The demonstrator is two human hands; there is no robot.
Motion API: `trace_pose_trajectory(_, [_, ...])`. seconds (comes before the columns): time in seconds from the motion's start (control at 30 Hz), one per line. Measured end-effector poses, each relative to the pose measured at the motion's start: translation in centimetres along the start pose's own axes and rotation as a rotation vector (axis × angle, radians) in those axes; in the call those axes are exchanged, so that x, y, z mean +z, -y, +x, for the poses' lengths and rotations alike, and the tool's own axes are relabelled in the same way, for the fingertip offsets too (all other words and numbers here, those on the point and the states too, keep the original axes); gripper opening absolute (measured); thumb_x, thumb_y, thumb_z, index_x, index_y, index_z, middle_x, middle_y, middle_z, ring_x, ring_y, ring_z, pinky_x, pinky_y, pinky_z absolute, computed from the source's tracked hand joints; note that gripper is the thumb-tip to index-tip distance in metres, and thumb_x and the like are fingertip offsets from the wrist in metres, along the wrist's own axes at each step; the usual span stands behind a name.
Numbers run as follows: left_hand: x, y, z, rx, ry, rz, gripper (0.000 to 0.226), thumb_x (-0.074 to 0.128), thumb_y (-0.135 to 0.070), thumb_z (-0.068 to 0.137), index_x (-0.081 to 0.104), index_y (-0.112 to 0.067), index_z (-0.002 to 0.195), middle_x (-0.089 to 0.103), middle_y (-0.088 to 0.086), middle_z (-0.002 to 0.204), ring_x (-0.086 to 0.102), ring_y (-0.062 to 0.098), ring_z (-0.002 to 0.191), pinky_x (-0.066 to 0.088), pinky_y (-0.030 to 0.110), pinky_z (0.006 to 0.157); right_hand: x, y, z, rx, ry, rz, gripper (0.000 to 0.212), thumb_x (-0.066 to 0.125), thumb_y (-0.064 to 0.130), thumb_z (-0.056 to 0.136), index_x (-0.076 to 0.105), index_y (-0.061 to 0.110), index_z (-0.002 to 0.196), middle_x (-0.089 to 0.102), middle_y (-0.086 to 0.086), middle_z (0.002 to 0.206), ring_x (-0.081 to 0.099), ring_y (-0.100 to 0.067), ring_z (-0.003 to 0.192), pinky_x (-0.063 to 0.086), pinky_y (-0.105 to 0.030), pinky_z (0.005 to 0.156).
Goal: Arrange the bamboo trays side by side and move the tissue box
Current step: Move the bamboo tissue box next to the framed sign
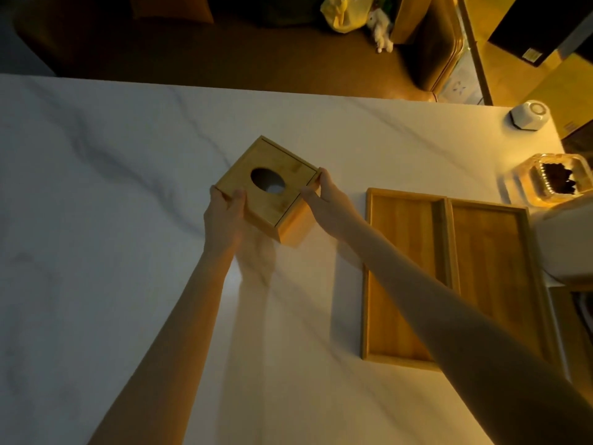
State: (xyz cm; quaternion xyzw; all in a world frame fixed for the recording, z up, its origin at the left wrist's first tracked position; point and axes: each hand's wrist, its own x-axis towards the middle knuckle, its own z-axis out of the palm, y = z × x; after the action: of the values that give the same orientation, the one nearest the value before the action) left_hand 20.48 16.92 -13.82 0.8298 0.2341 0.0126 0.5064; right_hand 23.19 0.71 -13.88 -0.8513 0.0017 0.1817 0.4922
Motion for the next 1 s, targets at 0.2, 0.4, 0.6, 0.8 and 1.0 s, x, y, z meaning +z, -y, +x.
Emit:
trace_pose_trajectory(0.2, [-0.9,-0.5,-0.5,0.075,0.006,0.186,0.041,0.036,-0.029,0.094,0.043,0.005,0.116,0.054,0.015,0.106,0.050,0.024,0.092,0.034,0.026,0.071,-0.5,1.2,-1.0,-0.033,-0.009,-0.077,0.030,0.036,0.023,0.097,0.037,0.002,0.118,0.052,-0.022,0.117,0.053,-0.034,0.101,0.042,-0.041,0.081])
trace_pose_trajectory(0.4, [-2.0,-2.5,-2.4,0.167,0.007,0.209,0.037,0.038,-0.029,0.093,0.048,0.006,0.103,0.050,0.010,0.089,0.046,0.021,0.080,0.030,0.017,0.052,-2.7,2.5,-3.2,-0.043,-0.044,-0.154,0.035,0.036,0.032,0.096,0.038,0.004,0.118,0.054,-0.012,0.094,0.052,-0.027,0.083,0.040,-0.038,0.072])
trace_pose_trajectory(0.6, [-2.5,-6.0,-7.0,0.304,0.038,0.181,0.036,0.039,-0.029,0.093,0.048,0.005,0.099,0.048,0.007,0.084,0.045,0.017,0.073,0.031,0.016,0.052,-6.4,3.6,-8.5,-0.096,-0.155,-0.259,0.038,0.037,0.038,0.095,0.041,0.005,0.114,0.052,-0.002,0.073,0.051,-0.018,0.066,0.038,-0.030,0.055])
trace_pose_trajectory(0.8, [-1.8,-8.3,-13.3,0.445,0.101,0.168,0.038,0.039,-0.032,0.093,0.048,0.003,0.103,0.051,0.006,0.084,0.044,0.002,0.061,0.035,0.011,0.047,-9.5,2.7,-16.9,-0.125,-0.311,-0.227,0.037,0.040,0.039,0.094,0.045,0.012,0.119,0.061,-0.008,0.097,0.058,-0.023,0.087,0.047,-0.035,0.072])
trace_pose_trajectory(1.0, [0.4,-8.8,-20.3,0.538,0.228,0.143,0.035,0.040,-0.032,0.092,0.046,-0.001,0.108,0.053,0.003,0.088,0.049,0.013,0.064,0.034,0.016,0.050,-11.0,-1.3,-25.0,-0.002,-0.405,-0.079,0.046,0.039,0.039,0.094,0.036,0.017,0.134,0.060,-0.007,0.117,0.057,-0.021,0.104,0.046,-0.033,0.081])
